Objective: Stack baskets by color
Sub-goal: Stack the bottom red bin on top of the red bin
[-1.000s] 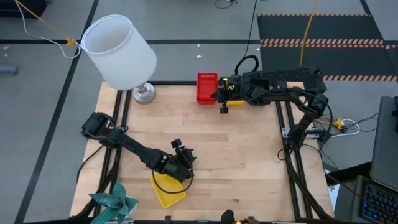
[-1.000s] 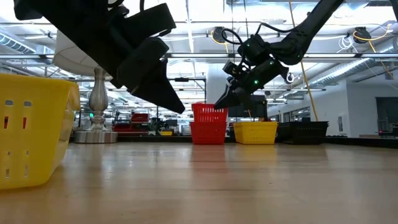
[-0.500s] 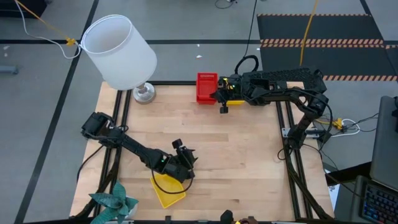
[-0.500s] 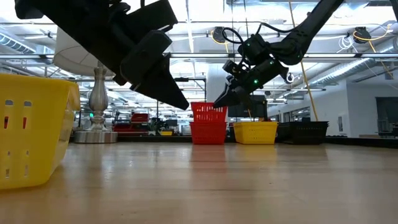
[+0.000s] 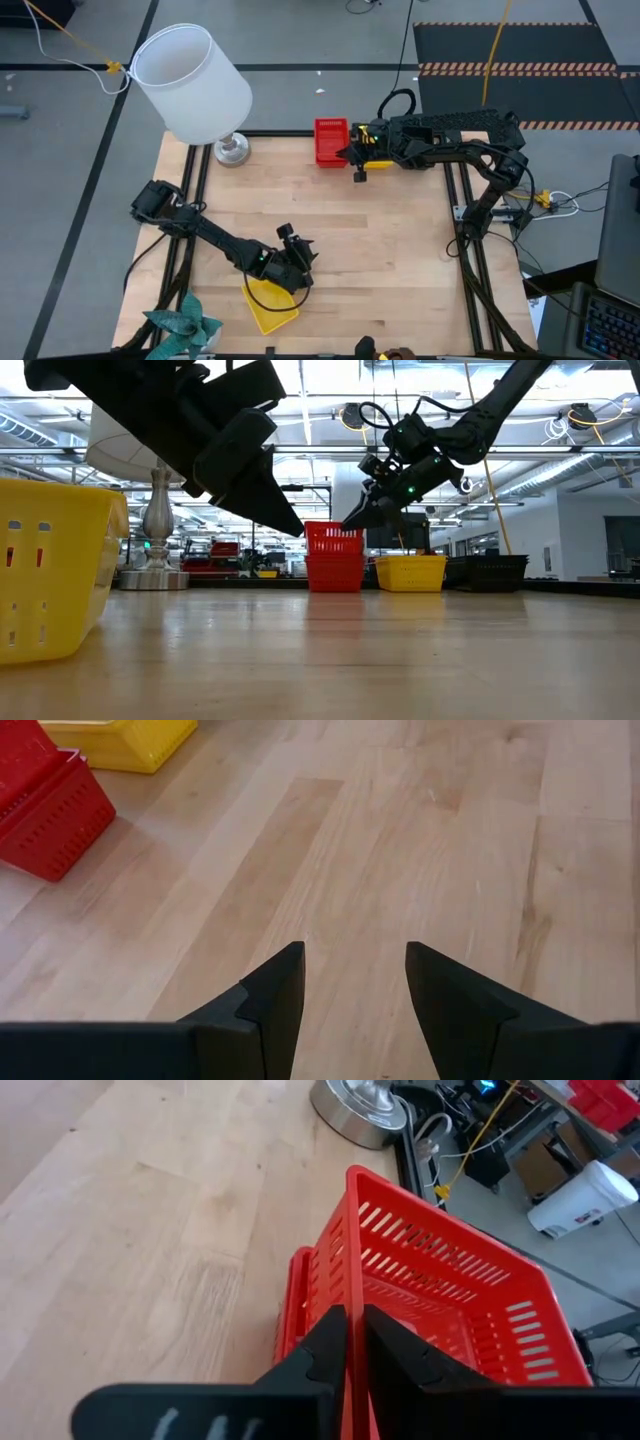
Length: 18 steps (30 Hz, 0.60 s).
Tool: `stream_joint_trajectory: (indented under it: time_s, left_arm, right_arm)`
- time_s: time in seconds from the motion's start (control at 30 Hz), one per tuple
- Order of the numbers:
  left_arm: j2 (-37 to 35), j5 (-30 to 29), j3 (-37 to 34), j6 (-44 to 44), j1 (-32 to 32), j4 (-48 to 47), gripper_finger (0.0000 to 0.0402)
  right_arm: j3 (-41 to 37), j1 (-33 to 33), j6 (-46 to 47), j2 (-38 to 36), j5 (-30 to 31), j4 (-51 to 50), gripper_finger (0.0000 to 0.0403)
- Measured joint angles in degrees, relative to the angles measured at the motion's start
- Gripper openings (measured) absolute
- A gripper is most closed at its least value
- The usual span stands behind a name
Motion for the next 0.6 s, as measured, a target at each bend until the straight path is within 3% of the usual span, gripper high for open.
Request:
stream_joint_trajectory:
  time_s: [0.27,0.6]
  left_arm:
    - [0.0,0.0,0.0,0.0,0.0,0.0,0.0177]
    - [0.0,0.1,0.0,0.0,0.0,0.0,0.0177]
  right_arm:
    - [0.0,-0.3,0.0,0.0,0.0,0.0,0.0035]
    - [0.0,-0.3,1.0,0.0,0.0,0.3,0.0103]
